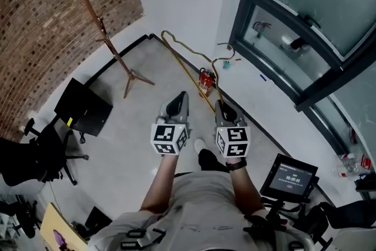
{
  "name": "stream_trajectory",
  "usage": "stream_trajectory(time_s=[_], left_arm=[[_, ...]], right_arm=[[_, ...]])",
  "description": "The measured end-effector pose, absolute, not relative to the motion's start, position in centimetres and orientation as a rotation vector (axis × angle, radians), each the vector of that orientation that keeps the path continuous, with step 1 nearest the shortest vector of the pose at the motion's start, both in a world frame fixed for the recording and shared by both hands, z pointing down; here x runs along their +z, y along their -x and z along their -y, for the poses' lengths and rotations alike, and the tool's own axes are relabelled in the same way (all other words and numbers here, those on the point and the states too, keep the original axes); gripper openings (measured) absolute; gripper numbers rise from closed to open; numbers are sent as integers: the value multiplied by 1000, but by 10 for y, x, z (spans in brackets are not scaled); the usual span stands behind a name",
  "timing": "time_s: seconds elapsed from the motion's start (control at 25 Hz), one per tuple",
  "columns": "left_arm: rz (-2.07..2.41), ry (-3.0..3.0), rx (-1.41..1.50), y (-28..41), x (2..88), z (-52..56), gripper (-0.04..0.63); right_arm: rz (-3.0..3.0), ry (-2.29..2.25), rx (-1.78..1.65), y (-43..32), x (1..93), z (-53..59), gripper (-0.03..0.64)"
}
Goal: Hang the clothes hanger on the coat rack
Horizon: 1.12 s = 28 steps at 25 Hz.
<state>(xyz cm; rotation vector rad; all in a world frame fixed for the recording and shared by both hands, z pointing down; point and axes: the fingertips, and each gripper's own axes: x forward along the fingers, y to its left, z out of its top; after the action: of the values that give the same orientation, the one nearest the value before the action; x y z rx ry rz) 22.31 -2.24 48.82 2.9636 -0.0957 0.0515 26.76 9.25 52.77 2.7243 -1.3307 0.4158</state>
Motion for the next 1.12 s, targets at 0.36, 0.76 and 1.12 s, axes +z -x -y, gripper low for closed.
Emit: stream_trajectory(time_s=[0.36,0.76,1.12], left_arm=[[269,-3060,-139,-329,429,115,0],[710,-3017,-91,-321,433,240,0],[951,-2937,-16,-278,425,400,0]], right_arm=[[1566,-2642,162,-386,479,13,26],[1843,-2447,207,-416,483,140,26],[2009,-2186,216,-389,488,306,26]])
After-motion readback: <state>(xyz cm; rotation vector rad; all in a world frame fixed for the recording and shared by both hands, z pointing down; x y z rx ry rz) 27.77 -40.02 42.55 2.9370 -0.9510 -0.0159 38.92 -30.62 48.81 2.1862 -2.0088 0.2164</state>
